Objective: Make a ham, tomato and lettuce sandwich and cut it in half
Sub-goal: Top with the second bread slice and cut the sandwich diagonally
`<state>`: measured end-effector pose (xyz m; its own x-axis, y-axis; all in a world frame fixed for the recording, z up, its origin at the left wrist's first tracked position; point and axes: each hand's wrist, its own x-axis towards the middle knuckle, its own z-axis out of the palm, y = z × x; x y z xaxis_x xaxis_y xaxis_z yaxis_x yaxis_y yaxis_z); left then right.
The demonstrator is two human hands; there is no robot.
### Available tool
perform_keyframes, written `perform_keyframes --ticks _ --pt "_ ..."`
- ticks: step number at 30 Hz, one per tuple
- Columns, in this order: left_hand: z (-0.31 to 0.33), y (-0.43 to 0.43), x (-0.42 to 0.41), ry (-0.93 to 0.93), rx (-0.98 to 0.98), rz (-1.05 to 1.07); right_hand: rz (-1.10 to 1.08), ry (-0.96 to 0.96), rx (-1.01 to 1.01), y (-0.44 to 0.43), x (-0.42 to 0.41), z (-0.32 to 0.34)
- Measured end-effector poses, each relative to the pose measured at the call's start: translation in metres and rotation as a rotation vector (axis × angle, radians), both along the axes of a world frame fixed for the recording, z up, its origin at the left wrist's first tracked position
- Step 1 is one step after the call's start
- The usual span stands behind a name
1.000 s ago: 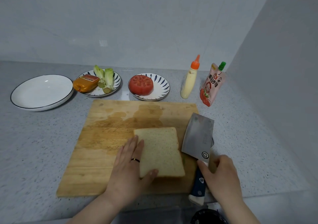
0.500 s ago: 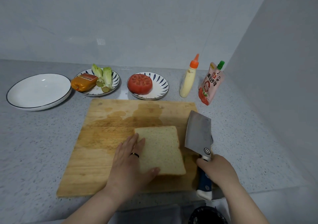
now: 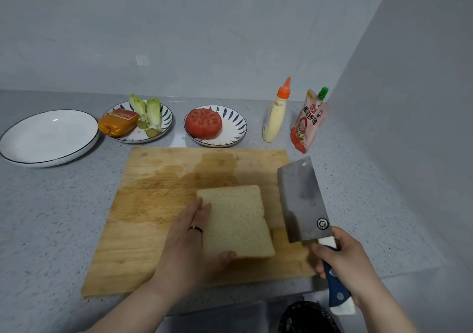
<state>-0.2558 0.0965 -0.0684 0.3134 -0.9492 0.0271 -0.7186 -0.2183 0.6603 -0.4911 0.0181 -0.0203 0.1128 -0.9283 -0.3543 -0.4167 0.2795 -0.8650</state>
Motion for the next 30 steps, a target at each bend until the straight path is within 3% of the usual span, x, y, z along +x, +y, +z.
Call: perform_keyframes --ticks 7,15,18,22,26,30 --pt "0.001 0.004 0.005 0.082 -0.11 0.024 0.153 0.06 -0.254 0.002 -0.003 0.031" --pt "0.005 0.008 0.001 -0.065 -0.319 0.022 0.581 0.227 -0.246 -0.005 0.022 0.071" --pt "0.008 0.009 -0.002 -0.166 -0.282 -0.014 0.664 0.348 -0.302 -0.01 0.031 0.068" --pt "0.004 0.009 -0.003 -0.165 -0.244 0.002 0.704 0.38 -0.305 -0.015 0.039 0.067" --pt "0.001 0.009 -0.001 -0.04 -0.252 -0.019 0.712 0.369 -0.267 -0.015 0.043 0.067" --pt "0.0 0.01 -0.002 -0.256 -0.26 -0.153 0.654 0.338 -0.241 -0.021 0.044 0.065"
